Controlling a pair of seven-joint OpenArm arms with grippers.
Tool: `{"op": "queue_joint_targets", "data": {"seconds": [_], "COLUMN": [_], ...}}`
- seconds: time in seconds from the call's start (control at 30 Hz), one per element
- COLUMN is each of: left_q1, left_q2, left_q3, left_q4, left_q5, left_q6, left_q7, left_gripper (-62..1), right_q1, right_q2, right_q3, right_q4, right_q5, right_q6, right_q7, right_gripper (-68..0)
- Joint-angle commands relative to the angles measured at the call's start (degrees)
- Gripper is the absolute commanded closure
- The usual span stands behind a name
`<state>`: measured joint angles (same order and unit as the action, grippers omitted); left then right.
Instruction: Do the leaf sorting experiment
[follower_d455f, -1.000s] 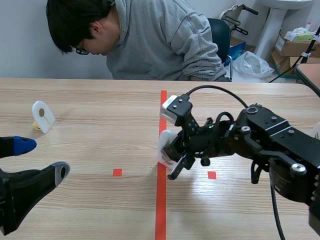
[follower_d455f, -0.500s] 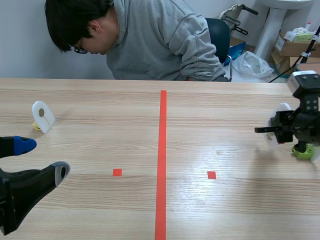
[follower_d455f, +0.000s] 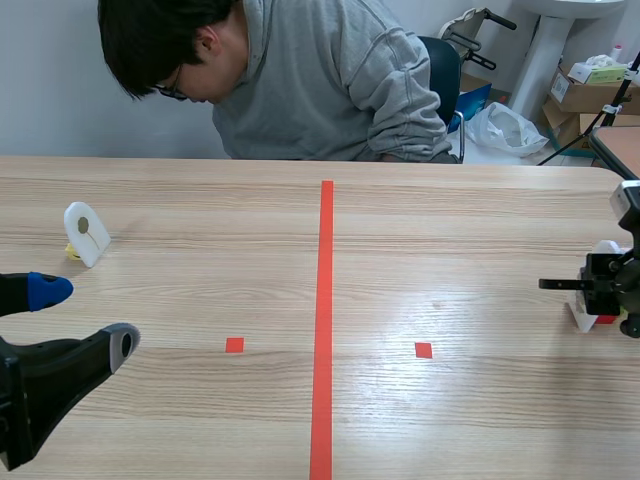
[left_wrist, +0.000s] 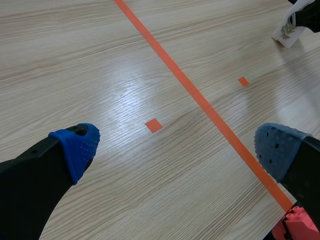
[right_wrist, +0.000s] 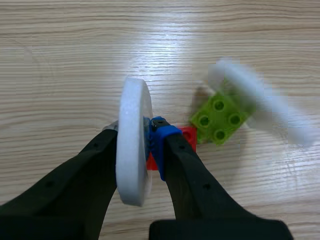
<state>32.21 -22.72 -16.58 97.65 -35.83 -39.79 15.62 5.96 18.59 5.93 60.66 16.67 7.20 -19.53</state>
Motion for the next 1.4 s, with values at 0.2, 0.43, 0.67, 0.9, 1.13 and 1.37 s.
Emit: {"op": "queue_joint_targets", "data": {"seconds": [0.2,0.43,0.67,0.9,1.13,1.37], "left_q1": [0.0,0.0,0.0,0.0,0.0,0.0], "left_q2": [0.2,0.2,0.2,0.2,0.2,0.2], "left_q3": [-0.2,-0.2,-0.2,-0.2,-0.2,-0.2], "left_q4": [1.3,1.3,1.3,1.3,1.3,1.3], "left_q5": [-0.6,-0.7,-0.6,-0.6,-0.6,-0.6], "left_q6": [-0.1,-0.1,-0.1,-0.1,-0.1,-0.1], "left_q7": [-0.8,-0.8,-0.7,-0.7,-0.6,-0.5], "left_gripper": [-62.3,-62.3,-62.3,-62.3,-62.3,-62.3], "right_q1": [0.7,-0.2,-0.7,-1.7,-7.4,-22.6], "right_q2": [0.9,0.0,-0.5,-0.5,0.9,4.1], "right_q3": [0.5,0.5,0.5,0.5,1.3,8.7], "right_q4": [0.4,0.4,0.4,0.7,11.1,34.7], "right_q5": [0.0,0.0,-0.5,-1.8,-2.6,3.4], "right_q6": [-0.3,-0.3,-0.3,0.2,2.5,9.9], "right_q7": [1.3,1.6,1.5,0.7,-4.1,-7.6], "right_gripper": [-2.5,-11.6,-24.2,-43.5,-45.0,-45.0]}}
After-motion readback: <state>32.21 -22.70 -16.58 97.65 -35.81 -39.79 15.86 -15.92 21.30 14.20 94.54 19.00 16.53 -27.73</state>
